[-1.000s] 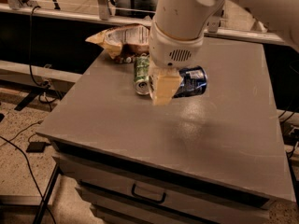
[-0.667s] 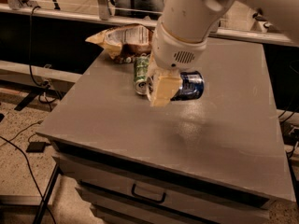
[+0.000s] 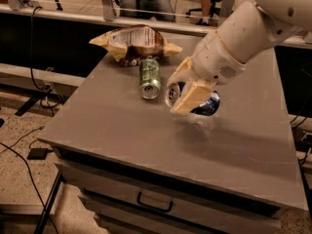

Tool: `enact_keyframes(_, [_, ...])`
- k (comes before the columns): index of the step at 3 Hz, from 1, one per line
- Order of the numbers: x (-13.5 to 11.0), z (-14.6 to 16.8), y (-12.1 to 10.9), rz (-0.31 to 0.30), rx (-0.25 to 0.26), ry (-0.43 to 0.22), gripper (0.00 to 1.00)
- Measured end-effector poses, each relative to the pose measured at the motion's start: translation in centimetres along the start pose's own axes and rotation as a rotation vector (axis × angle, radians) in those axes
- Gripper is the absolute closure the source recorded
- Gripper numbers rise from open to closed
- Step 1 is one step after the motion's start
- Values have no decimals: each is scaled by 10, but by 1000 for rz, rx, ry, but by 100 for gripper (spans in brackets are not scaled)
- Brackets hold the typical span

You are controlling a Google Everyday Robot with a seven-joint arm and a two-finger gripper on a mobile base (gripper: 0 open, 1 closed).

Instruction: Place pepsi can upright

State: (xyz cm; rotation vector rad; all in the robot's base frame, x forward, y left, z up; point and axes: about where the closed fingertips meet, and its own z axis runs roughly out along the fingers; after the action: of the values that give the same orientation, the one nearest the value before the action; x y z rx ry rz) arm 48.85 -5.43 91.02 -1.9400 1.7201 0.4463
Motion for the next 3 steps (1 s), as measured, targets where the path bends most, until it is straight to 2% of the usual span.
enact_keyframes(1, [-4,2,-2,-11,2,24,100])
enact_keyframes(2, [-10,-12,-6,-24,20,9,100])
enact_keyframes(3, [-20,-42,-15,-46,62,10,100])
